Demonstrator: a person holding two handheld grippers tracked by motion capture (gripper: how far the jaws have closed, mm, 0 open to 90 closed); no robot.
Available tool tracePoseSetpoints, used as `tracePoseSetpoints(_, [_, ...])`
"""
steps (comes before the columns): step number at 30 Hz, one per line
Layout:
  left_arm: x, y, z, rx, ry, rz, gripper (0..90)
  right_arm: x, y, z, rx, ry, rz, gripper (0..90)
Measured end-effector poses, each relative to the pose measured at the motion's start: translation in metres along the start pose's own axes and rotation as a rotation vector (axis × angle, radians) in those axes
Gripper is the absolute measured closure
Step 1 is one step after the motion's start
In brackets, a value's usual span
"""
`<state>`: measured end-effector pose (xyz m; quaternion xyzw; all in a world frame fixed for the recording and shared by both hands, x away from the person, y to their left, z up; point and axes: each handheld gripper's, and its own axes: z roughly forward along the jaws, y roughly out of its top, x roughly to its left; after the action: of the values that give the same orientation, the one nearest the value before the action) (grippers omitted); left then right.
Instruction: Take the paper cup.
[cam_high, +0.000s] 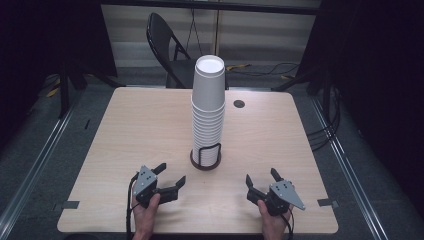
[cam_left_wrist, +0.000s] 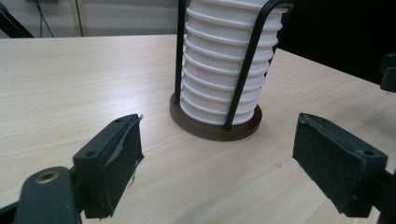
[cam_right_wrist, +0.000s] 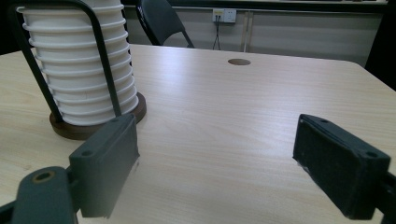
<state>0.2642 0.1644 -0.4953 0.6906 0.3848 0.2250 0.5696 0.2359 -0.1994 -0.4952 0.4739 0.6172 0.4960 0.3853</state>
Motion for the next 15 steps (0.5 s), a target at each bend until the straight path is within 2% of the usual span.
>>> tracePoseSetpoints(8, [0.003,0.008,-0.003,-0.017,-0.041,-0.021,15.4,0.0,0.0,0.0,0.0,0.013,0.001,13.8])
tracePoseSetpoints(12, [0.001,0.02,-0.005,-0.014,-0.042,0.01,15.6,0.0,0.0,0.0,0.0,0.017,-0.002,13.8])
tracePoseSetpoints(15, [0.0,0.027,-0.005,-0.015,-0.065,0.022,15.8,0.0,0.0,0.001,0.002,0.021,-0.002,14.0])
